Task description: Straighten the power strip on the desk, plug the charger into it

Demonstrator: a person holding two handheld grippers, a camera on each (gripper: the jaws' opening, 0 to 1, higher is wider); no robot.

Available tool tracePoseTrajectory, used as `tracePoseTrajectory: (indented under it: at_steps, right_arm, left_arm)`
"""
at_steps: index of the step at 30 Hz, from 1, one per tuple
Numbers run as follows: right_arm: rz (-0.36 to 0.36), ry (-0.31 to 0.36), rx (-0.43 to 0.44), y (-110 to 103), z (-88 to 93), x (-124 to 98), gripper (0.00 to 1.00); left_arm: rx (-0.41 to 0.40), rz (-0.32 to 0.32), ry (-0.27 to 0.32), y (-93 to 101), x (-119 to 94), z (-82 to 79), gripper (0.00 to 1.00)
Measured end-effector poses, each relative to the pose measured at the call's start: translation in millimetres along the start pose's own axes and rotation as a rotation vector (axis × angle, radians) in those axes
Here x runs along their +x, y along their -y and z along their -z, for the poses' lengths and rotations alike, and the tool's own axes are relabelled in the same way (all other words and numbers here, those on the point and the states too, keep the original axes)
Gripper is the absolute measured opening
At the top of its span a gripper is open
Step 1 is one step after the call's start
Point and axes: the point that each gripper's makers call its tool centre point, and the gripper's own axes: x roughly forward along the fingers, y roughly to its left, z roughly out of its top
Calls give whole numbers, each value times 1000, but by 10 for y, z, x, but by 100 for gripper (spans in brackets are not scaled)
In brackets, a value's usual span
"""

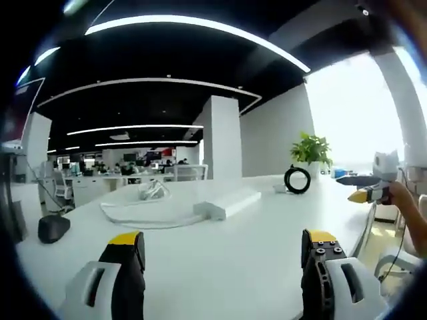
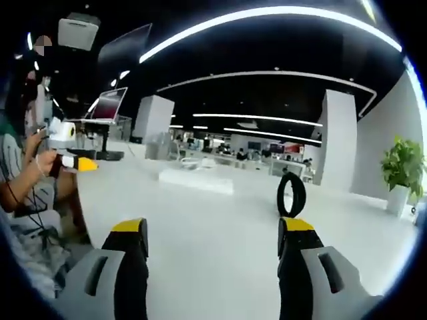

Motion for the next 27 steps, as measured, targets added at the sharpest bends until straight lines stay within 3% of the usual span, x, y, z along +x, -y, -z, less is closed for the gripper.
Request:
tracePoseTrajectory:
  at_steps: [5, 12, 14, 17, 19, 20, 22, 24, 27]
  right_arm:
    - [-6, -7, -5, -28, 7, 14, 78]
    - [3, -27, -18, -42, 64, -1, 90]
    - [18, -22, -37, -36, 50, -15, 95]
    - [12, 35, -48, -58, -63, -53, 96]
    - [-10, 37, -67, -102, -75, -58, 98]
    - [-5, 28, -73, -105, -66, -56, 98]
    - [-17, -56, -106, -129, 67, -65, 97]
    - [-18, -130, -92, -135, 189, -60, 95]
    - [-36, -111, -43, -136, 165, -24, 88]
  left_arm:
    - [-1, -2, 13, 10, -13, -10, 99]
    - [-21, 32, 23, 89, -59, -50, 99]
    - [14, 48, -30, 127, -74, 21, 99]
    - [37, 42, -55, 150, -72, 58, 99]
    - [72, 80, -50, 220, -66, 50, 99]
    - [77, 104, -9, 286, -64, -9, 99]
    - [19, 123, 30, 361, -66, -87, 99]
    - [-68, 152, -7, 413, -72, -71, 99]
    - [-87, 154, -19, 382, -52, -76, 99]
